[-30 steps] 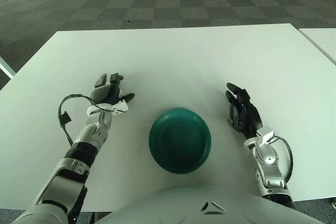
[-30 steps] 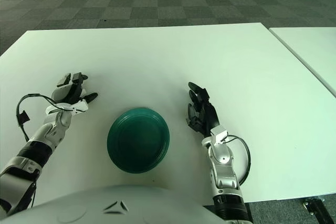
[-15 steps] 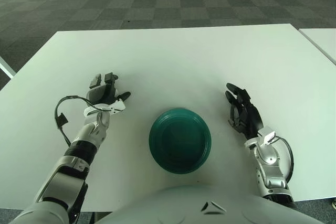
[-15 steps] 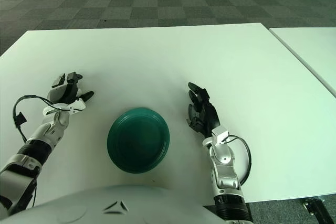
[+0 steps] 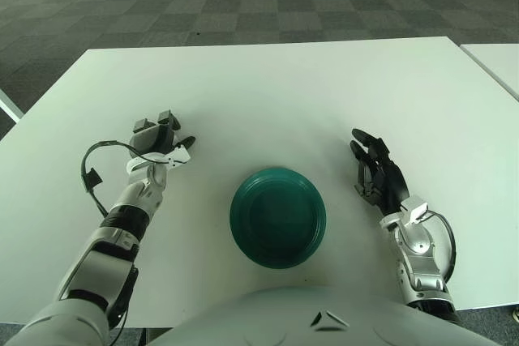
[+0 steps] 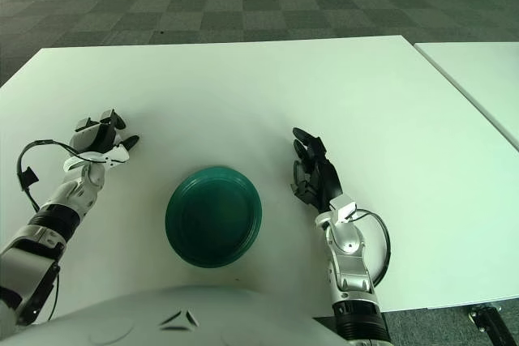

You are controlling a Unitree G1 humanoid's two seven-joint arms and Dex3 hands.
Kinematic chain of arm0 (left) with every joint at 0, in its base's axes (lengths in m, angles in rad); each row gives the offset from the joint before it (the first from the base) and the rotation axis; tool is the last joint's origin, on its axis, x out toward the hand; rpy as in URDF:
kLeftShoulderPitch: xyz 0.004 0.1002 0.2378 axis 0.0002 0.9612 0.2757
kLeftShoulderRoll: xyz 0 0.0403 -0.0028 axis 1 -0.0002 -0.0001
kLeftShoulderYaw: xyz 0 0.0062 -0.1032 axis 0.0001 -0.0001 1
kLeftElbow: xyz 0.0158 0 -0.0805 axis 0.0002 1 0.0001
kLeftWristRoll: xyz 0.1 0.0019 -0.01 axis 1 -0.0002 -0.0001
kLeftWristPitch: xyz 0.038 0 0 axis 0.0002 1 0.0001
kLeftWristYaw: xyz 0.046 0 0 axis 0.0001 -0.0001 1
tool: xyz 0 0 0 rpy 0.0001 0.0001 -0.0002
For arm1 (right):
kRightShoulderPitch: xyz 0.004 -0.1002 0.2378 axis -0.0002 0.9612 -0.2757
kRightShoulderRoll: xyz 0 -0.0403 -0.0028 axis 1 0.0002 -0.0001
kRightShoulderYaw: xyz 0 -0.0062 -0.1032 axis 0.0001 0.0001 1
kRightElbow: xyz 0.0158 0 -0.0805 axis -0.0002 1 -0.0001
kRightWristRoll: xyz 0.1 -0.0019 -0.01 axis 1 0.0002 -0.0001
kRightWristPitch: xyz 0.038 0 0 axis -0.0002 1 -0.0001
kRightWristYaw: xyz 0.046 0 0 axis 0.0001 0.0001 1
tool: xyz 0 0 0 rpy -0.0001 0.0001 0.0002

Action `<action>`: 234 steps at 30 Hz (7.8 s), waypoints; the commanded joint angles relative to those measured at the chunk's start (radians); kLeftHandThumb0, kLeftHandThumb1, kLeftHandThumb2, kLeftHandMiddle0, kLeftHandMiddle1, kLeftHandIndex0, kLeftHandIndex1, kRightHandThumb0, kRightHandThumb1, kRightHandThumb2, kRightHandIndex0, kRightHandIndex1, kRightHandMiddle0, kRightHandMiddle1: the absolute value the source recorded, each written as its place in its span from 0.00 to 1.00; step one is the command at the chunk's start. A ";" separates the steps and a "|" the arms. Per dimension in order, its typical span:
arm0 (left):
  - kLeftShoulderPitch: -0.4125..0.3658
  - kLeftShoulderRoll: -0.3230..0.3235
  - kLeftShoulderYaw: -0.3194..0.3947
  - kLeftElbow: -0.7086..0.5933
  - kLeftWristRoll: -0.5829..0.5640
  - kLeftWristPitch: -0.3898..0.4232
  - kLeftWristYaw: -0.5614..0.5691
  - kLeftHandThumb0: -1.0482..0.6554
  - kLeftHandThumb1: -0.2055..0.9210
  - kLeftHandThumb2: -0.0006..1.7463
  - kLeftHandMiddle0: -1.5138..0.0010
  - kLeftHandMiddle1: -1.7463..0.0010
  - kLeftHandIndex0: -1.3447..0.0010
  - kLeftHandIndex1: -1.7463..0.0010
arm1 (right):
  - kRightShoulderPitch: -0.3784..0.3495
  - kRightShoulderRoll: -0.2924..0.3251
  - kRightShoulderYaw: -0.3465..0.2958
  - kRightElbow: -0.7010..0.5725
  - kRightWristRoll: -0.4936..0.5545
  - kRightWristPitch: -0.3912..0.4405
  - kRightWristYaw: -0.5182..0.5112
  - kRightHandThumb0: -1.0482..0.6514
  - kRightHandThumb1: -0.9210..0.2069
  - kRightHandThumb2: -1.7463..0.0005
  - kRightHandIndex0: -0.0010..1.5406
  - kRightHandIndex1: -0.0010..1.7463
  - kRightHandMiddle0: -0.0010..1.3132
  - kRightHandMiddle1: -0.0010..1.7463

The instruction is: Put the charger into the plate.

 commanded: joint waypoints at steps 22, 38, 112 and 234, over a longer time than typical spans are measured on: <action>0.067 -0.117 0.084 0.051 -0.180 0.045 -0.058 0.33 0.43 0.78 0.23 0.00 0.53 0.00 | 0.004 0.009 -0.044 0.140 0.045 0.064 0.009 0.15 0.00 0.57 0.14 0.01 0.00 0.40; 0.083 -0.140 0.098 0.021 -0.165 0.030 0.039 0.33 0.43 0.78 0.22 0.00 0.53 0.00 | 0.002 0.020 -0.038 0.111 0.018 0.073 -0.034 0.14 0.00 0.55 0.14 0.00 0.00 0.36; 0.379 -0.135 -0.070 -1.314 0.247 0.224 -0.463 0.33 0.43 0.78 0.21 0.00 0.53 0.00 | 0.030 0.050 0.018 0.069 -0.021 0.099 -0.073 0.12 0.00 0.50 0.17 0.01 0.00 0.37; 0.618 0.173 0.485 -1.083 0.245 -0.330 -0.195 0.31 0.35 0.84 0.25 0.00 0.47 0.00 | 0.150 0.184 0.181 -0.299 -0.031 0.073 -0.131 0.24 0.00 0.62 0.19 0.15 0.00 0.69</action>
